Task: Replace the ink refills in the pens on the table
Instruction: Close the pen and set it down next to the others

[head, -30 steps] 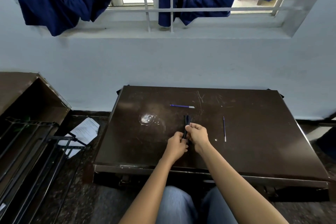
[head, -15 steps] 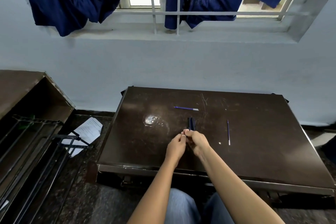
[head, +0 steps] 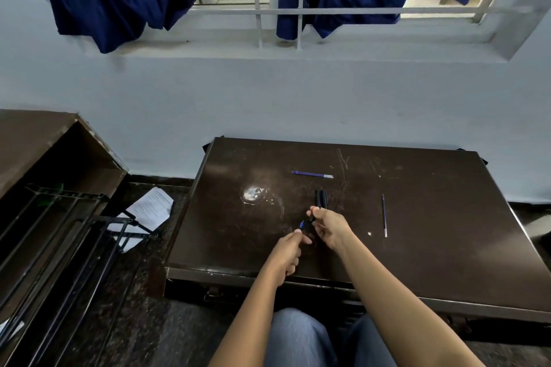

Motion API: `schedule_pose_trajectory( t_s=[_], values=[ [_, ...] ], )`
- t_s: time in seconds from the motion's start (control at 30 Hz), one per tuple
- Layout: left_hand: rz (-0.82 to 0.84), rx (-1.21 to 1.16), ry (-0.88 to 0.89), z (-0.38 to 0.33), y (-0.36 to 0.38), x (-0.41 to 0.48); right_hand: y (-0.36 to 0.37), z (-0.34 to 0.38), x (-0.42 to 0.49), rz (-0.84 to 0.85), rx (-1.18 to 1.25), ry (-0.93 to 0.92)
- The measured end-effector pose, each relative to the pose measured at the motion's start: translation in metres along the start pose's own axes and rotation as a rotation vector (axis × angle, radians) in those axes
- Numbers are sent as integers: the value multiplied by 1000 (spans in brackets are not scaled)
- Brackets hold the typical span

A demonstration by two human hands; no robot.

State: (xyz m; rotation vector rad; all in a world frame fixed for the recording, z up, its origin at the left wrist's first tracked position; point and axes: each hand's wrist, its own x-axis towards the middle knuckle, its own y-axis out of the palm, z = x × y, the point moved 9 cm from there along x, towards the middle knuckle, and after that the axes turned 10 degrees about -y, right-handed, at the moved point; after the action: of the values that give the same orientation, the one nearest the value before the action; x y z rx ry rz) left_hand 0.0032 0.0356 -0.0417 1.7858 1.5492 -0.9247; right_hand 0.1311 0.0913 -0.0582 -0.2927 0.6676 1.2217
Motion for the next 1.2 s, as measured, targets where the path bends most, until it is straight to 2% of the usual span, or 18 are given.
schedule_pose_trajectory(
  t_s=[0.1,0.2,0.33,0.47,0.6,0.67,0.73,0.8,0.87,1.03,1.13,1.2],
  values=[
    [-35,-62,-39,11,-5,5,-13,6,9,-87,-391,-144],
    [-50,-85,-28,11,-5,7,-9,7,2,-91,-712,-233],
    [-89,-87,47,3,-9,7,2,15,-9,-90,-932,-339],
    [-131,-83,47,5,-15,11,6,15,-11,-76,-1031,-371],
    [-143,-41,19,10,-12,12,-3,15,-16,-107,-963,-401],
    [-147,-11,50,6,-7,7,-13,19,-23,-156,-825,-444],
    [-148,28,88,2,-2,2,-12,14,-27,-75,-653,-446],
    [-172,77,128,-4,-4,0,6,-4,-28,126,-511,-370],
    [-219,128,165,-10,-10,-1,19,-14,-32,209,-420,-320],
    [-223,250,234,-18,-1,-9,5,-7,-32,60,-204,-205],
    [-194,247,291,-22,3,-22,7,1,-41,107,-126,-108],
    [-137,176,264,-23,7,-29,11,6,-47,153,-58,-73]
  ],
)
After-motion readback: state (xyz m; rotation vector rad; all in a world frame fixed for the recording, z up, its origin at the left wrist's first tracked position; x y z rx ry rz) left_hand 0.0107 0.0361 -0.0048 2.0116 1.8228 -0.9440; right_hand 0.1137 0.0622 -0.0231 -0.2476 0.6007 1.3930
